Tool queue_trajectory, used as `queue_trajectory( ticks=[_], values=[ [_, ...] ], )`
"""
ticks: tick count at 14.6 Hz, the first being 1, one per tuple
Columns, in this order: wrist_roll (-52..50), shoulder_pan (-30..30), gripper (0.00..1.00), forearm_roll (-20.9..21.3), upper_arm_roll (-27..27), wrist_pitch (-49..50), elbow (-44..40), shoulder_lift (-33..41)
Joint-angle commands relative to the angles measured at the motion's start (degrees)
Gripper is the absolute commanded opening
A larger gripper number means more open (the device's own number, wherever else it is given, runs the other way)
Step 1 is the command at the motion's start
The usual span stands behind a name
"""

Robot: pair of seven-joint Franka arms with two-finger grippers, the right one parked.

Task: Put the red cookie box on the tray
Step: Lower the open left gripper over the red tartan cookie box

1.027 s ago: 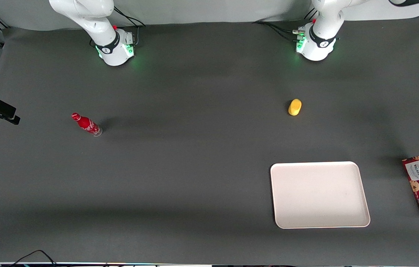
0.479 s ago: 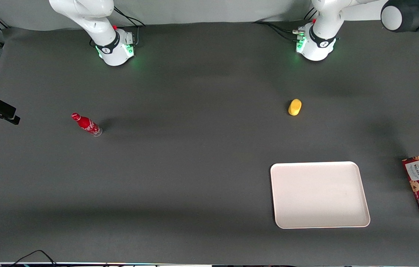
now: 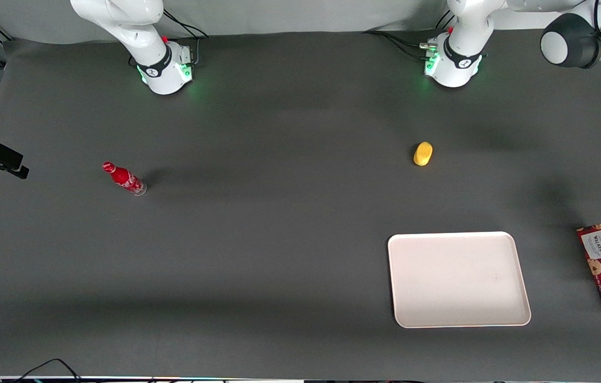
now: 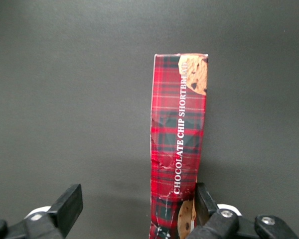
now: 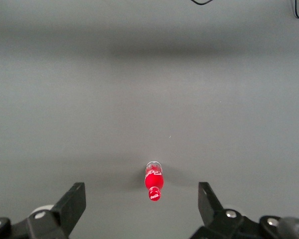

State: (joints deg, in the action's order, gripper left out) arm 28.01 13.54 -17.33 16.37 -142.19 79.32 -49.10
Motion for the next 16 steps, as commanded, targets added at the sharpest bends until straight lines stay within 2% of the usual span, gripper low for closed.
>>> queue_trajectory(
  ticks=[1, 10, 11, 13, 14, 16],
  values=[
    [1.08, -0.09, 1.00, -1.21, 0.15, 2.96, -1.71, -0.82],
    [1.17, -0.53, 0.95, -3.06, -0.11, 4.99, -1.53, -2.40],
    [1.26, -0.53, 0.91, -3.06, -0.20, 5.52, -1.53, -2.40],
    [1.26, -0.44, 0.76, -3.06, -0.20, 7.36, -1.53, -2.40],
    [1.26, -0.44, 0.64, -3.06, -0.11, 8.67, -1.62, -2.40],
    [1.52, -0.27, 0.30, -2.88, -0.11, 11.05, -1.97, -2.23]
  ],
)
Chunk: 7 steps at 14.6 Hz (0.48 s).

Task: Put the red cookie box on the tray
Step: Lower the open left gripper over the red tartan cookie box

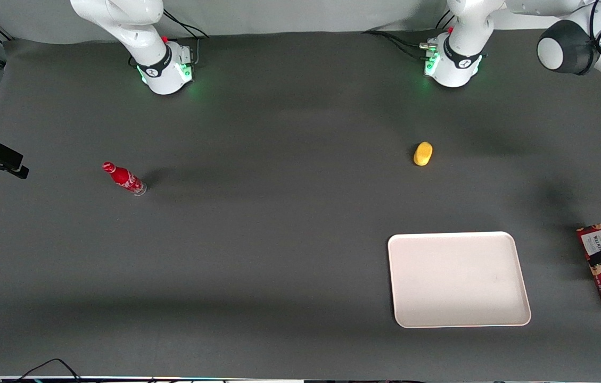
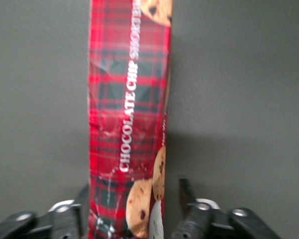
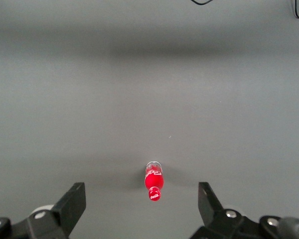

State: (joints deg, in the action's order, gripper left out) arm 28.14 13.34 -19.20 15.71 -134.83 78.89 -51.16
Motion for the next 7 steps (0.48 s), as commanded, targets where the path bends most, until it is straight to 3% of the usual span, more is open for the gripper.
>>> queue_trajectory(
  ticks=[1, 2, 7],
  values=[
    [1.39, -0.07, 0.12, -0.93, 0.55, 4.83, -1.72, 0.09],
    [1.91, -0.07, 0.00, -0.66, 0.55, 5.80, -2.25, 0.09],
    [5.60, 0.19, 0.00, -0.40, 0.81, 12.47, -5.85, 1.58]
  ],
)
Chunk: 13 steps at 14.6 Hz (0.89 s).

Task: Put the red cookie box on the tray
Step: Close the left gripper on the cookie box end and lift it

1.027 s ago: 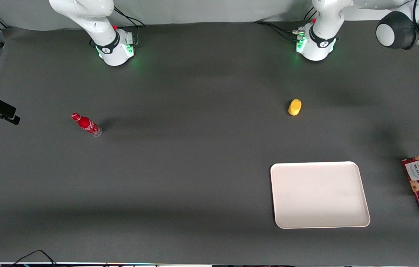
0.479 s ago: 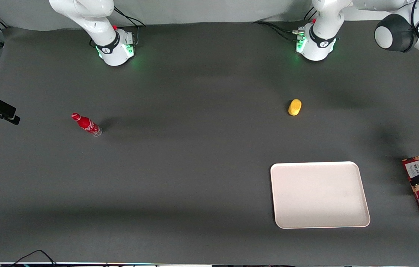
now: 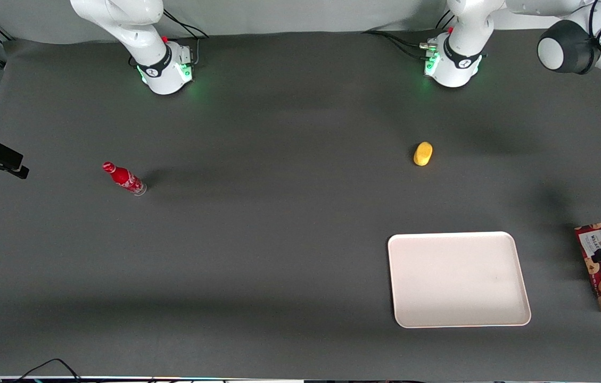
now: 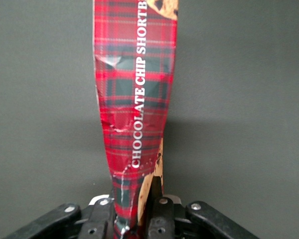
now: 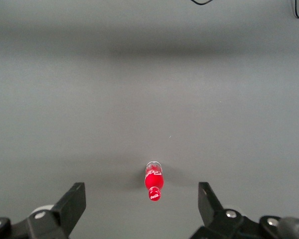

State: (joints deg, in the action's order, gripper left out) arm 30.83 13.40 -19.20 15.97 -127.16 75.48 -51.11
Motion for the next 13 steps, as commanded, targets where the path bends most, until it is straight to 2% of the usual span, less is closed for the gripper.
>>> queue_trajectory(
  ticks=[1, 6, 10, 13],
  values=[
    [3.09, 0.14, 0.00, -0.23, 0.64, 6.99, -3.32, 2.58],
    [2.49, 0.14, 0.00, 3.37, 0.72, 21.50, -5.08, 12.86],
    [-2.34, -0.74, 0.00, 6.97, 0.11, 30.73, -6.75, 20.68],
    [-6.55, -3.28, 0.00, 7.60, -0.77, 38.72, -11.48, 23.24]
  ],
)
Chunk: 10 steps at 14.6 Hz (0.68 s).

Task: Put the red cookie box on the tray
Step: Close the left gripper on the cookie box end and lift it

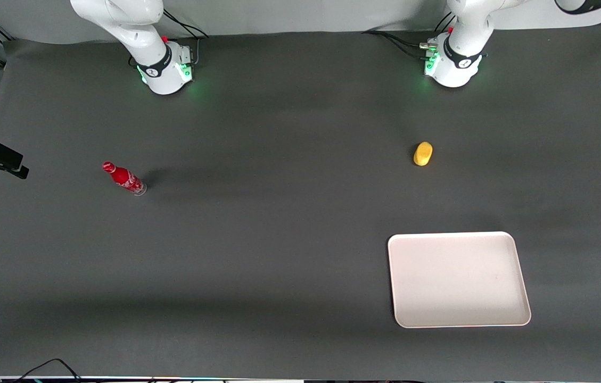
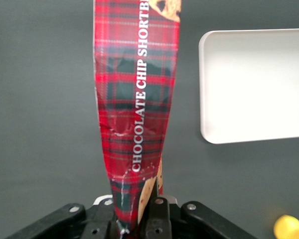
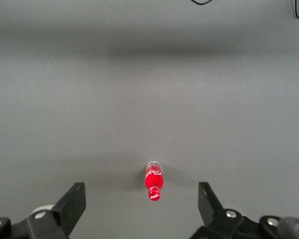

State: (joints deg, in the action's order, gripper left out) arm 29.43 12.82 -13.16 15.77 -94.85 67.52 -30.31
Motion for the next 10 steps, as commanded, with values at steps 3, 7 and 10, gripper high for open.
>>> queue_trajectory(
  ticks=[3, 7, 10],
  values=[
    [-15.69, -5.87, 0.00, 4.54, -3.53, 12.49, -7.66, 2.89],
    [-24.85, -6.67, 0.00, 9.46, -11.89, 8.47, -7.15, 2.63],
    [-26.26, -7.63, 0.00, 12.88, -14.80, 3.02, -4.78, 1.31]
  ],
)
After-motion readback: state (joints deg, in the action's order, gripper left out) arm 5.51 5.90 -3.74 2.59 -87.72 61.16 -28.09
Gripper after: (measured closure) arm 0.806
